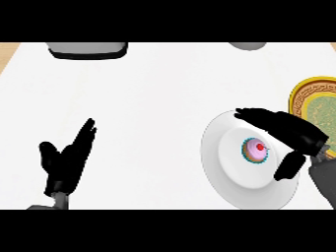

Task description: Pick the cupcake from the plate and place it in the plate

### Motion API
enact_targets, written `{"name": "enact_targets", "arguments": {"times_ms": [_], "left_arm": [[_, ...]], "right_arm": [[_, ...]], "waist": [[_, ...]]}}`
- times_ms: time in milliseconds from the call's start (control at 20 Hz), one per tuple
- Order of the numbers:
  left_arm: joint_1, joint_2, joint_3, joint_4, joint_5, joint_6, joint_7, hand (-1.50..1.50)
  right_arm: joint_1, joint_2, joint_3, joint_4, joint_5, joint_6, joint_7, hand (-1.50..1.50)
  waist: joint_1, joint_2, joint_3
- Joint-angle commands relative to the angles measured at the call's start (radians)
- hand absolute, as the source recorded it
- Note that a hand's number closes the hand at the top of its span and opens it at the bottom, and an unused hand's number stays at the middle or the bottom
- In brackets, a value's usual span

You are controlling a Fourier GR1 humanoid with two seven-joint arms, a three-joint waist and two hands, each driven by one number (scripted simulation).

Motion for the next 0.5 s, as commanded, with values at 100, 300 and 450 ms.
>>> {"name": "enact_targets", "arguments": {"times_ms": [100, 300, 450], "left_arm": [[-0.023, -0.005, 0.042, 0.086, 0.009, -0.043, 0.018, 0.0], [0.026, -0.013, 0.005, -0.063, -0.002, -0.012, 0.102, 0.0], [-0.008, -0.047, 0.026, 0.075, -0.019, -0.029, 0.009, 0.0]], "right_arm": [[-0.033, 0.049, 0.002, 0.049, 0.08, 0.024, -0.008, -1.5], [0.015, 0.024, 0.075, 0.003, 0.162, -0.018, -0.081, 1.5], [-0.001, 0.064, 0.062, 0.061, 0.219, -0.095, -0.114, 1.5]], "waist": [[-0.001, 0.005, -0.006], [-0.002, 0.003, -0.005], [-0.002, 0.005, -0.005]]}}
